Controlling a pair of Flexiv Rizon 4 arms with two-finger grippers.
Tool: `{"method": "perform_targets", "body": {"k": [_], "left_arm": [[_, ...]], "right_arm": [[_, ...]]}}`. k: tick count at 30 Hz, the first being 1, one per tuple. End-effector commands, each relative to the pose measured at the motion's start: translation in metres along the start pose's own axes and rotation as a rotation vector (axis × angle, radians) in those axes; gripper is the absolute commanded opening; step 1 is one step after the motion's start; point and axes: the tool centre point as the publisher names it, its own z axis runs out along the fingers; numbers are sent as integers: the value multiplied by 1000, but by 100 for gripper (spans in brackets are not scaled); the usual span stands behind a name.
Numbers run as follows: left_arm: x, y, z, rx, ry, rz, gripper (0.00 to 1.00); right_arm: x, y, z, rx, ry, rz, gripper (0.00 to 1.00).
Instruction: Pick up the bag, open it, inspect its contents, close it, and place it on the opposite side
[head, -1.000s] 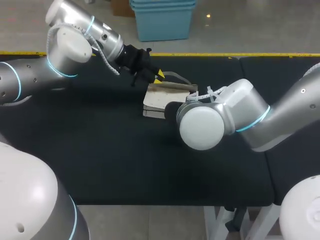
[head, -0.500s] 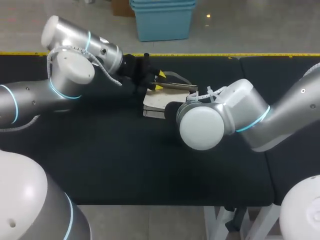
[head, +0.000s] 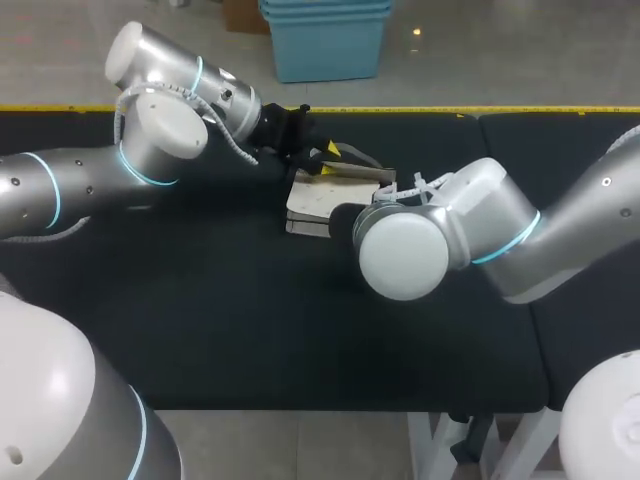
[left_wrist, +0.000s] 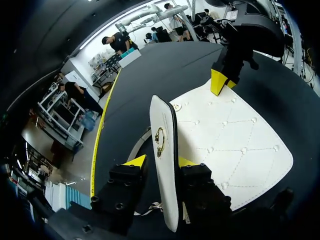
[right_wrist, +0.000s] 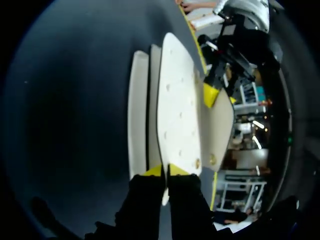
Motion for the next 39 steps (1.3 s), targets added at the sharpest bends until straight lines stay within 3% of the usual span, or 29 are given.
{"method": "perform_targets", "body": {"k": [1,7,13,28,29,30,31,32,39], "left_arm": [[-7,4,7,-1,43,-3,34],[-8,8,11,-3,65,-18,29],[-7,10,14,-21,86,-34,0],[-7,12,10,21,87,-69,0],[-8,11,8,24,84,-70,0],[-9,10,7,28,81,-72,0],[-10,10,6,29,80,-73,0],[-11,9,5,30,76,-76,0],[-18,5,-1,31,65,-97,0]], "right_arm": [[3,-2,1,-3,-6,1,0],[3,-2,1,-3,-6,1,0],[3,-2,1,-3,-6,1,0],[2,1,-3,9,8,1,0],[1,1,-5,11,11,1,8],[0,1,-7,11,17,0,41],[-1,2,-9,8,24,0,92],[-2,2,-12,8,30,-4,100],[-5,1,-30,0,61,-7,100]]}}
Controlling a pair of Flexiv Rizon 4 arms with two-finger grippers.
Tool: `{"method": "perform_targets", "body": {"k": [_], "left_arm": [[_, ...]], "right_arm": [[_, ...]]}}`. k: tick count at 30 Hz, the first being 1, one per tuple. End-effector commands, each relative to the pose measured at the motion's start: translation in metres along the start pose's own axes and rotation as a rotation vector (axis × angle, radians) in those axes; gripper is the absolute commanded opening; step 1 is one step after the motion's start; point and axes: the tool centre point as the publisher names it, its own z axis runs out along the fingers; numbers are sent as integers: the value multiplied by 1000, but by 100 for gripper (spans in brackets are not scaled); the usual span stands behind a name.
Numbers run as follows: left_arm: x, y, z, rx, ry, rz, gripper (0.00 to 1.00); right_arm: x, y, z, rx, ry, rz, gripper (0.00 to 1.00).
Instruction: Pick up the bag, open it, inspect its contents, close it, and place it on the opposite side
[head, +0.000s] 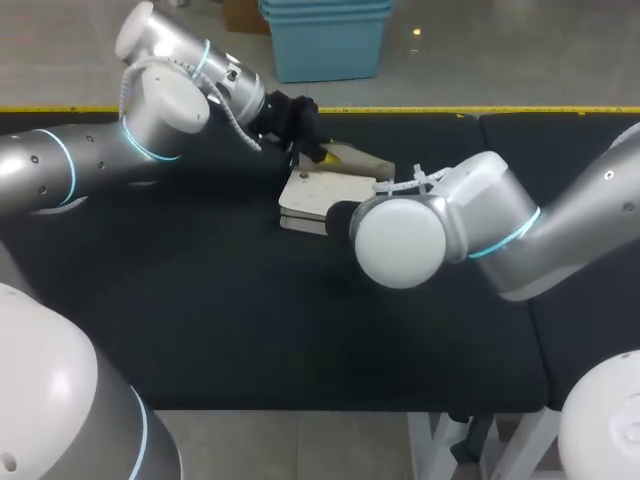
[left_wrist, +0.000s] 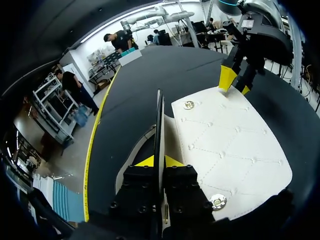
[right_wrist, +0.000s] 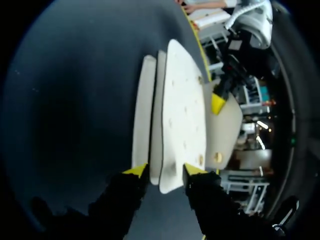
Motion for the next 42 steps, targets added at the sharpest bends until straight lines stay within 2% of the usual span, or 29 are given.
{"method": "perform_targets", "body": {"k": [1,8,9,10,11,13,14,21,36,42], "left_arm": [[-4,-4,-4,-3,-4,-6,0],[-10,-18,-14,-12,-28,-27,0],[-11,-22,-17,-13,-30,-29,0],[-12,-24,-19,-13,-30,-32,0],[-12,-27,-22,-14,-34,-37,0],[-13,-33,-27,-13,-35,-38,0],[-13,-36,-29,-19,-39,-40,0],[-14,-56,-47,-61,-7,-95,0],[-14,-56,-47,-61,-7,-95,0],[-6,-69,-52,-91,-40,-150,0]], "right_arm": [[-4,-5,-17,-6,19,-1,100],[-14,-9,-40,-19,37,24,100],[-17,-9,-43,-19,37,28,80],[-19,-9,-44,-18,35,29,65],[-21,-10,-48,-23,30,32,42],[-24,-10,-51,-21,27,33,5],[-26,-10,-52,-23,23,31,0],[-35,-7,-65,-39,1,27,0],[-62,-3,-73,-75,-5,30,0],[-74,5,-68,-59,-6,22,0]]}}
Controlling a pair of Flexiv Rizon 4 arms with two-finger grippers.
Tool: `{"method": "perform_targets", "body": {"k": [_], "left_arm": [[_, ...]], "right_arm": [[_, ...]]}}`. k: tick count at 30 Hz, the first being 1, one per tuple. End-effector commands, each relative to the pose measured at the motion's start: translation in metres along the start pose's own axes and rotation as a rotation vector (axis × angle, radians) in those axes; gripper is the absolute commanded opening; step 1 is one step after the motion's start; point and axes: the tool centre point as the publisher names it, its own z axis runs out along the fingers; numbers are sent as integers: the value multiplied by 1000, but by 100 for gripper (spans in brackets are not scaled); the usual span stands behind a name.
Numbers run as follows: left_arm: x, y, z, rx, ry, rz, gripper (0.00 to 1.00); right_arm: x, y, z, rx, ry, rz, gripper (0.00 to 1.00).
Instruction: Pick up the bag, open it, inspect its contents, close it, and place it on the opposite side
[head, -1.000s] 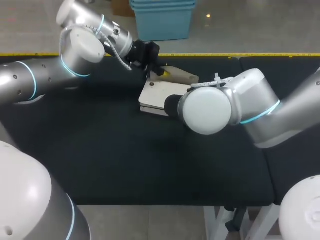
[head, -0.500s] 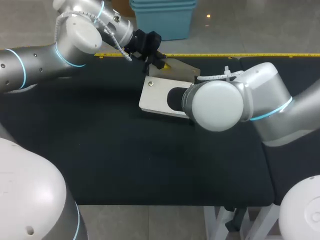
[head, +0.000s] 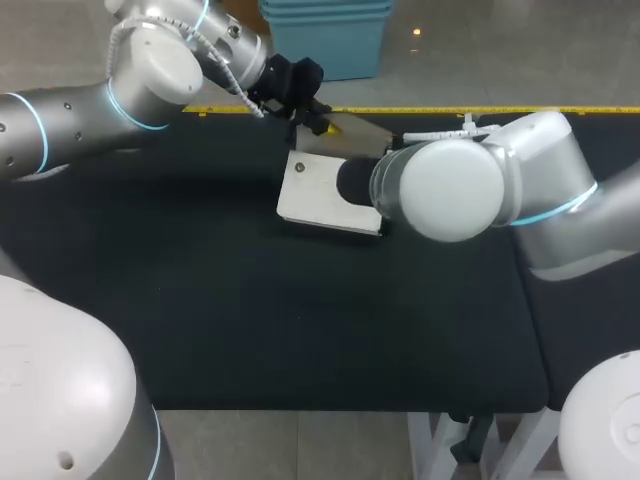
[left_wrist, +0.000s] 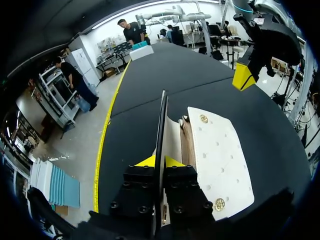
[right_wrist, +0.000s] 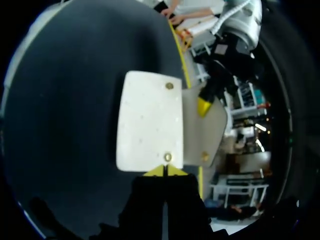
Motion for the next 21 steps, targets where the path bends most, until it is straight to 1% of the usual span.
{"method": "perform_targets", "body": {"k": [1,7,14,21], "left_arm": [[10,-13,-8,-18,-24,-13,0],[17,-27,-21,-34,-49,-15,0],[19,-30,-35,10,-81,-24,0],[21,-32,-41,53,-84,-1,0]], "right_arm": [[-9,7,7,36,0,-8,0],[-23,15,9,41,-31,-22,0],[-35,21,17,46,-45,-30,0],[-51,21,19,55,-61,-34,0]]}}
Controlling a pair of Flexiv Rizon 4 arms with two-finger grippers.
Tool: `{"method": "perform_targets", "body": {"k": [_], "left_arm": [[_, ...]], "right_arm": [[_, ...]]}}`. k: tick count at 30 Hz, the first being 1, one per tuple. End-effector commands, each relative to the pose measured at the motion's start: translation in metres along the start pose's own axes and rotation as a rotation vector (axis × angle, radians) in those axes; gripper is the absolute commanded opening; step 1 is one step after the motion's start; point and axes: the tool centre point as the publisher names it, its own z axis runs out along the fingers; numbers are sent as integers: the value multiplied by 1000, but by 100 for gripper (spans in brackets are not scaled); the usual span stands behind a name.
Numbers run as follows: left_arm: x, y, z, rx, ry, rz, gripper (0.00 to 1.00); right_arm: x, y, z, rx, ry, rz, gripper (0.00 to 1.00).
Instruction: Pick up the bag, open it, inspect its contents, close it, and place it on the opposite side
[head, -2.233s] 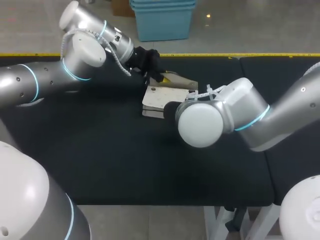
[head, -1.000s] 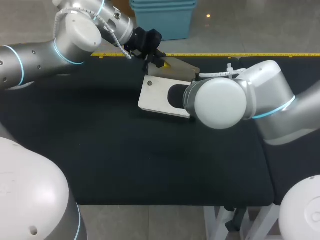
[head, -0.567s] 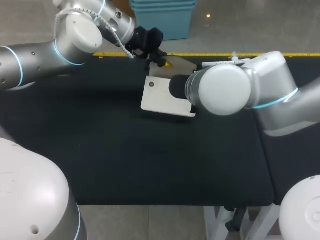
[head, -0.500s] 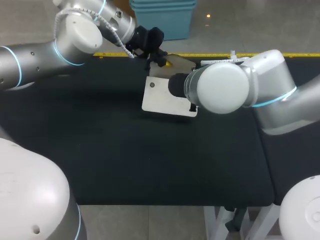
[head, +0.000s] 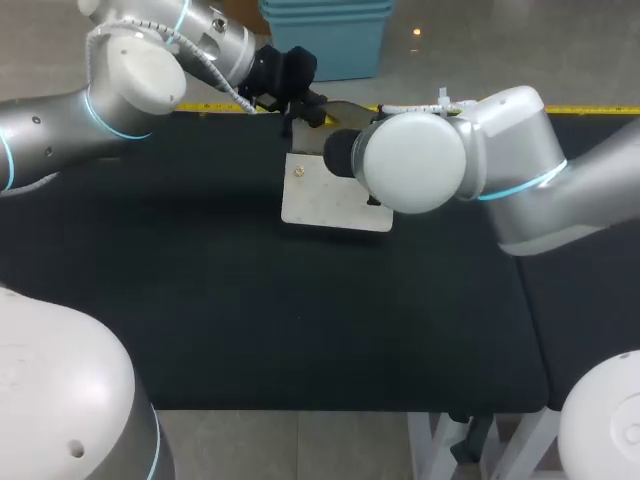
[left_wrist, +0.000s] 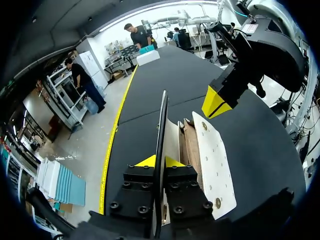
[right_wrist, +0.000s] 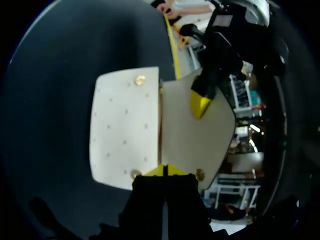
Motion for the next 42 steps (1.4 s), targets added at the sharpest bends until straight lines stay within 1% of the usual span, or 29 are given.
{"method": "perform_targets", "body": {"k": [1,7,13,16,24,32,38,42], "left_arm": [[4,1,-4,30,-7,8,0],[6,-6,-7,47,-3,26,0],[8,-10,-10,59,0,35,0],[8,-11,-12,62,-1,37,0],[5,-12,-15,73,-23,13,0],[3,-11,-12,68,-36,-21,0],[3,-12,-13,85,-46,-37,0],[5,-14,-14,95,-51,-35,0]], "right_arm": [[-8,3,5,11,0,-1,0],[-14,2,21,29,15,-3,0],[-13,0,42,39,57,-1,0],[-11,-1,49,46,73,-2,0],[-3,-4,43,57,73,-10,0],[17,-4,34,53,75,-14,0],[29,-4,36,42,97,-13,0],[33,-2,35,36,101,-11,0]]}}
